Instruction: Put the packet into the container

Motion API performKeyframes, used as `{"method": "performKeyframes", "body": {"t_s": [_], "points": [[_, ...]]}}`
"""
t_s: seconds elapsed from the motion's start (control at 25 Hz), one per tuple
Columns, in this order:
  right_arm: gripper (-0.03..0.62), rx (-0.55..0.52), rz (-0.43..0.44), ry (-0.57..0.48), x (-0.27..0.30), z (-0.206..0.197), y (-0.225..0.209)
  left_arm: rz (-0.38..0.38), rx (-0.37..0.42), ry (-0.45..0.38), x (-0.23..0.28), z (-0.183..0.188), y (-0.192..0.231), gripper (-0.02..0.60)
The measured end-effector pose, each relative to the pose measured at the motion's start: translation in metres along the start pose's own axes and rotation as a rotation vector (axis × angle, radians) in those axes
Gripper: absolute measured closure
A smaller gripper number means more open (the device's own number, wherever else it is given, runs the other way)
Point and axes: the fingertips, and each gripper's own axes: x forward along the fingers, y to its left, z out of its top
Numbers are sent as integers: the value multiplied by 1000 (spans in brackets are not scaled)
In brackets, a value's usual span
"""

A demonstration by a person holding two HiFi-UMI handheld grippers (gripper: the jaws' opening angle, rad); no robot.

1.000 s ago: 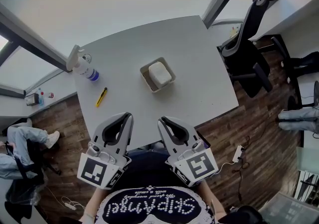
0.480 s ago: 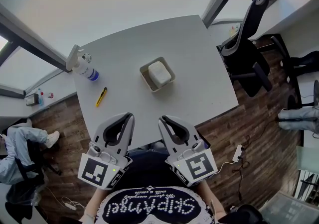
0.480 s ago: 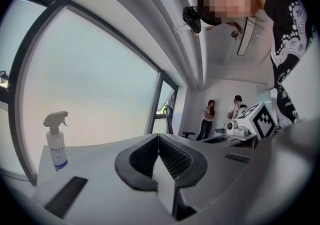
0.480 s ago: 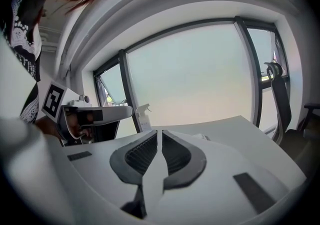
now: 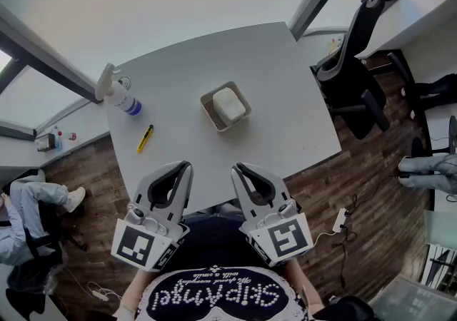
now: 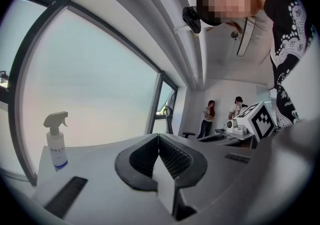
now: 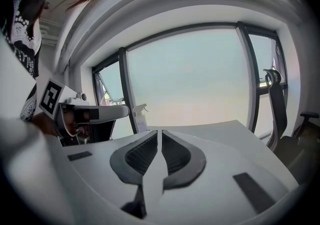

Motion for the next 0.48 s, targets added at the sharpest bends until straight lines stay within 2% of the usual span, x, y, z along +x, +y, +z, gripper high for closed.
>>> {"method": "performKeyframes", "body": {"t_s": [0.48], "points": [[560,-6,-11,2,0,1,-2,-6,2,-2,0,1,0,574]]}}
